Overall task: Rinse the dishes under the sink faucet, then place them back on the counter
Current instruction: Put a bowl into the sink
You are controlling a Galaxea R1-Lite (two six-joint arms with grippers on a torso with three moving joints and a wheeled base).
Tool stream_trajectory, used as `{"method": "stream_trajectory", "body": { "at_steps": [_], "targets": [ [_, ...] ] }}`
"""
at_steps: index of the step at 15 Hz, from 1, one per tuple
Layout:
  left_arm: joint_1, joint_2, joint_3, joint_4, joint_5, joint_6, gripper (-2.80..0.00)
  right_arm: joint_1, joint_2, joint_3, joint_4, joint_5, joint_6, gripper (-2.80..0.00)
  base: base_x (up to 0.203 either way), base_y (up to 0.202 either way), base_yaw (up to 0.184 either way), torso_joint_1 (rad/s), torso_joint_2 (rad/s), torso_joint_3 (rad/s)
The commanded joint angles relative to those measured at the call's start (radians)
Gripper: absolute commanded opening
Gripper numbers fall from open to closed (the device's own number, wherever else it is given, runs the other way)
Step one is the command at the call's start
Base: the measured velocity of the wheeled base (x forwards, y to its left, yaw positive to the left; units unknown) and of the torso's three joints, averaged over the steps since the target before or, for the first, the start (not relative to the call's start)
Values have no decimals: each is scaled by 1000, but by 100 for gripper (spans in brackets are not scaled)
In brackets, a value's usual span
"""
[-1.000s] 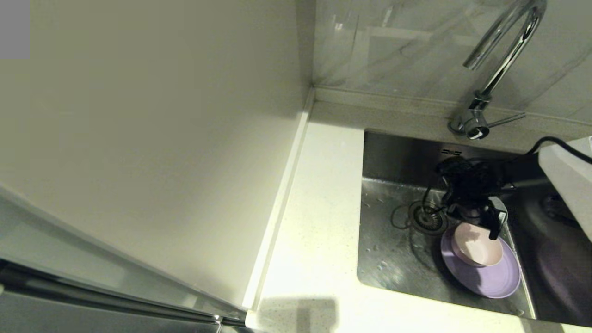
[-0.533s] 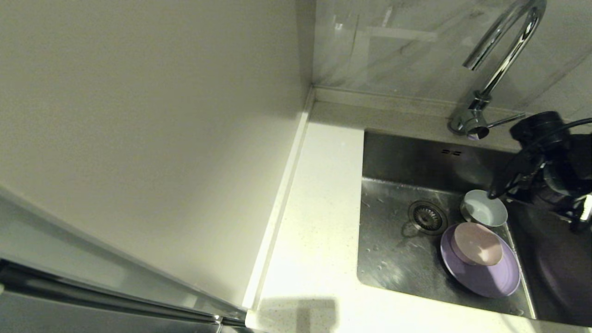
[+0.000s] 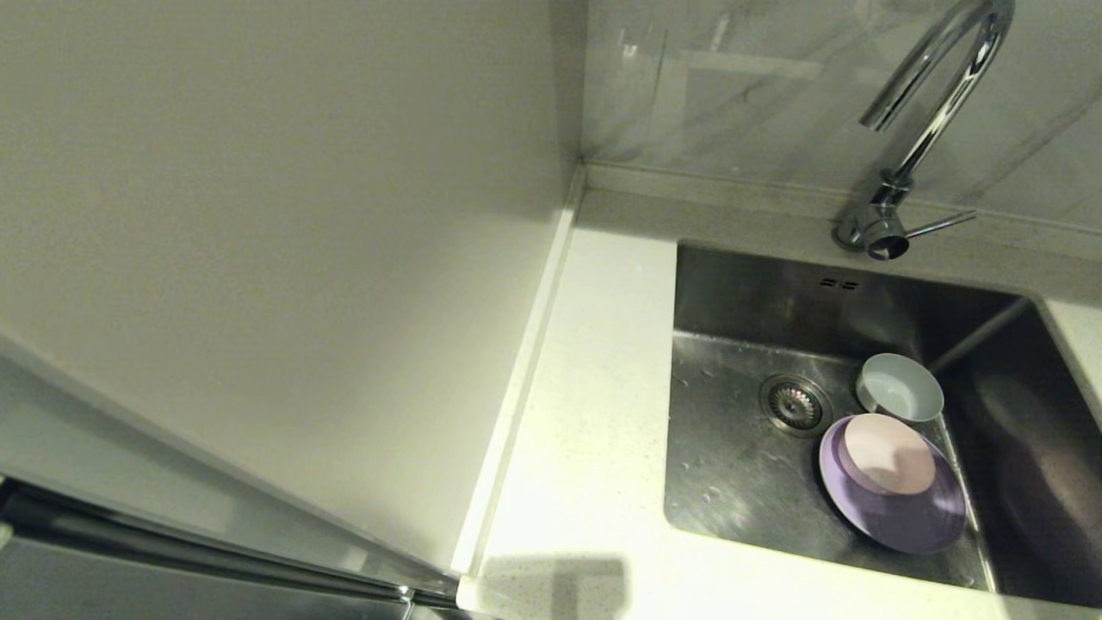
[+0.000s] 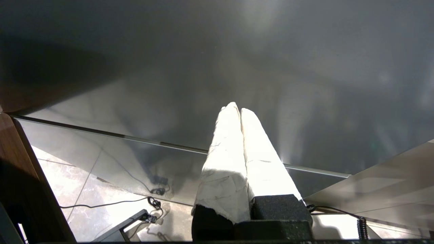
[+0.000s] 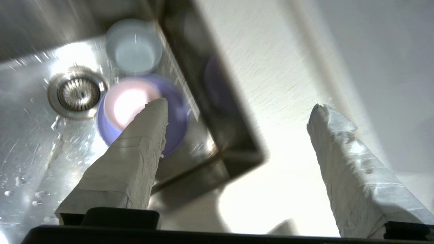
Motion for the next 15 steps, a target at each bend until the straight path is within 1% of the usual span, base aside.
{"method": "stream_trajectory", "body": {
  "at_steps": [1, 3, 5, 11, 15],
  "targets": [
    [0, 0, 3, 0, 0, -1, -280, -24, -272, 10, 2, 16, -125, 0, 0, 0, 0, 0, 0, 0],
    [0, 0, 3, 0, 0, -1, -280, -31, -371, -30, 21, 50, -231, 0, 0, 0, 0, 0, 0, 0],
    [0, 0, 3, 0, 0, -1, -280, -33, -428, -74, 63, 75, -284, 0, 0, 0, 0, 0, 0, 0],
    [0, 0, 3, 0, 0, -1, -280, -34, -539, -80, 121, 114, -328, 0, 0, 0, 0, 0, 0, 0],
    [0, 0, 3, -1, 0, -1, -280, -33, -612, -65, 202, 134, -337, 0, 0, 0, 0, 0, 0, 0]
  ]
}}
